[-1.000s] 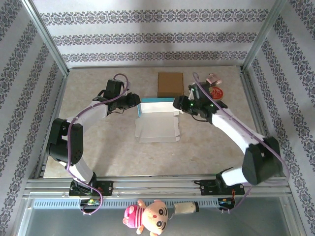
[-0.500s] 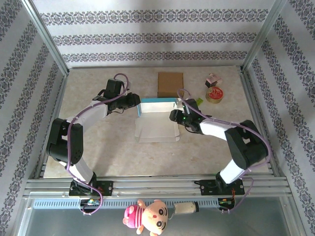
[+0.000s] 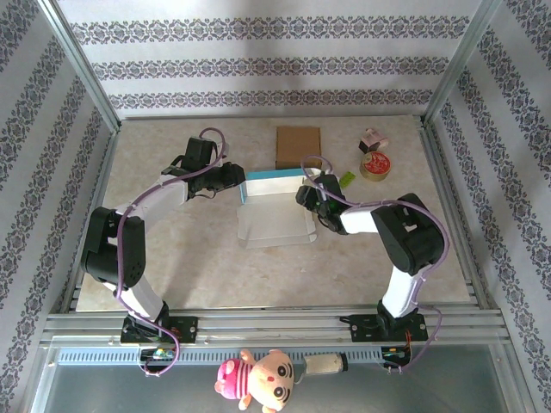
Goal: Fold the paper box
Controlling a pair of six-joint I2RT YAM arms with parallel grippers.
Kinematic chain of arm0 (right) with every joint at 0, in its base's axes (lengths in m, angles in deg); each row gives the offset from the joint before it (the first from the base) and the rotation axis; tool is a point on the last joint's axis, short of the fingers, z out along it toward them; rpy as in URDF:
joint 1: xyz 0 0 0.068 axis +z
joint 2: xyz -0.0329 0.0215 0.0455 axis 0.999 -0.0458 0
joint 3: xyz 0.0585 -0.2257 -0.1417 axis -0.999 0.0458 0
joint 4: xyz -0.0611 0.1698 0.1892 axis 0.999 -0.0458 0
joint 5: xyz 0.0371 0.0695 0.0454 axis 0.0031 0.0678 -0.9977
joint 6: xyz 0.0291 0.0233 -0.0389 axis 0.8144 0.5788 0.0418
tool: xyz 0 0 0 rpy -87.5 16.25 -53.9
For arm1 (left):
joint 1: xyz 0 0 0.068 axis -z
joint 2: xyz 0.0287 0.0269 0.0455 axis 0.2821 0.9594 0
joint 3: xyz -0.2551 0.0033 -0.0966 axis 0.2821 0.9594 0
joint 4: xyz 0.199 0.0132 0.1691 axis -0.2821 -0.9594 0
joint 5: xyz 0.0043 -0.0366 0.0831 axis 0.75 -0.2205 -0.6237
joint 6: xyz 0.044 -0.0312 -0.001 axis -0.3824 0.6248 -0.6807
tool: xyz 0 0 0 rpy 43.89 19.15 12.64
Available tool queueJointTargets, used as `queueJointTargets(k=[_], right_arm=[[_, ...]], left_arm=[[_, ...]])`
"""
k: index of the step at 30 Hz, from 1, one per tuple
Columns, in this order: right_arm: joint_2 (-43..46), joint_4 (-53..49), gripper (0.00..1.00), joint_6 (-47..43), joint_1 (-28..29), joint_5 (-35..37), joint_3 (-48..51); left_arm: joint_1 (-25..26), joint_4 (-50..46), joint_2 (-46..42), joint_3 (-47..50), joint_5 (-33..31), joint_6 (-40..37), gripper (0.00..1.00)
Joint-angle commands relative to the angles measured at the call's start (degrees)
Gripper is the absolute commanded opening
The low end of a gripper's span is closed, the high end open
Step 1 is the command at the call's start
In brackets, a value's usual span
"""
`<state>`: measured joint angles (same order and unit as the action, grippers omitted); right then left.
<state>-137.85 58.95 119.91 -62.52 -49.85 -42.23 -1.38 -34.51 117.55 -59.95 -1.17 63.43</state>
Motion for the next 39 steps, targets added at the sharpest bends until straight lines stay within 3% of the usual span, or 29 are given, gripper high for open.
queueJointTargets(k=[1, 11, 18, 23, 29, 39], right_arm=[[-2.7, 6.5, 0.47, -1.8, -0.3, -0.6, -2.0], [-5.9, 15.6, 0.29, -5.6, 0.1, -5.6, -1.7], [-8.7, 19.3, 0.27, -9.8, 2.1, -14.8, -3.0], [-12.3, 17.7, 0.27, -8.4, 3.6, -17.0, -4.9], [-7.7, 17.5, 0.34, -8.3, 3.2, -16.6, -1.8], [16.2, 12.1, 0.57, -17.6, 1.4, -7.1, 13.2]], left_arm=[[0.5, -2.5, -0.5, -1.7, 0.1, -1.6, 0.26], [0.5, -3.1, -0.9, -2.1, -0.2, -2.2, 0.26], [0.5, -2.7, -0.4, -1.7, 0.1, -2.1, 0.26], [0.5, -2.7, -0.6, -1.7, 0.0, -2.1, 0.26], [0.5, -3.1, -0.8, -1.9, -0.4, -2.4, 0.26], [0.5, -3.5, -0.3, -2.2, -1.5, -2.9, 0.26]])
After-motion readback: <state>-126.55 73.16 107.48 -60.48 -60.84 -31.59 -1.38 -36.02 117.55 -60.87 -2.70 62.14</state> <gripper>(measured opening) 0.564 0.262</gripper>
